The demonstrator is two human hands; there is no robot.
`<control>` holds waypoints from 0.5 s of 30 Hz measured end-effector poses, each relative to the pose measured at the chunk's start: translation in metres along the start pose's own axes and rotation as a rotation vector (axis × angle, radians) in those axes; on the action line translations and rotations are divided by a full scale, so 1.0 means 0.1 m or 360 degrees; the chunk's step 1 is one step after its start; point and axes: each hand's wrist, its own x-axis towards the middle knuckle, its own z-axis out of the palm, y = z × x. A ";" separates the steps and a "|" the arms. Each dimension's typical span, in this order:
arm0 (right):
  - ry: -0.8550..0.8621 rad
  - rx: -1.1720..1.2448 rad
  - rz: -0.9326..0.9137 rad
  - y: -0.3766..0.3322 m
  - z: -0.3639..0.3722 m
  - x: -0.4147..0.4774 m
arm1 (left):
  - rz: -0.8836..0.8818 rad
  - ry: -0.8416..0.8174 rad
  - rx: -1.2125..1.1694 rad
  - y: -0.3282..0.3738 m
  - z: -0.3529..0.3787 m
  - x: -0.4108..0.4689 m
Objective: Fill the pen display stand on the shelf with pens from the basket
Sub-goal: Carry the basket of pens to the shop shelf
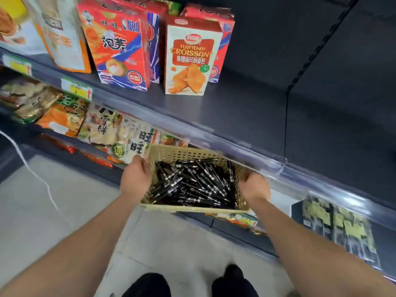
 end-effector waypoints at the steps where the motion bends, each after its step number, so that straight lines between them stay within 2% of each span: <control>1: -0.0006 -0.0069 -0.0013 0.03 0.05 0.11 | -0.0043 0.0035 -0.0002 -0.02 0.13 0.01; 6: -0.0021 -0.0290 -0.0110 0.12 0.26 0.53 | -0.0179 0.0200 -0.0092 -0.10 0.69 0.02; 15: 0.0349 -0.0105 -0.0407 0.38 0.90 1.30 | -0.0088 0.0457 -0.0258 -0.28 1.37 0.14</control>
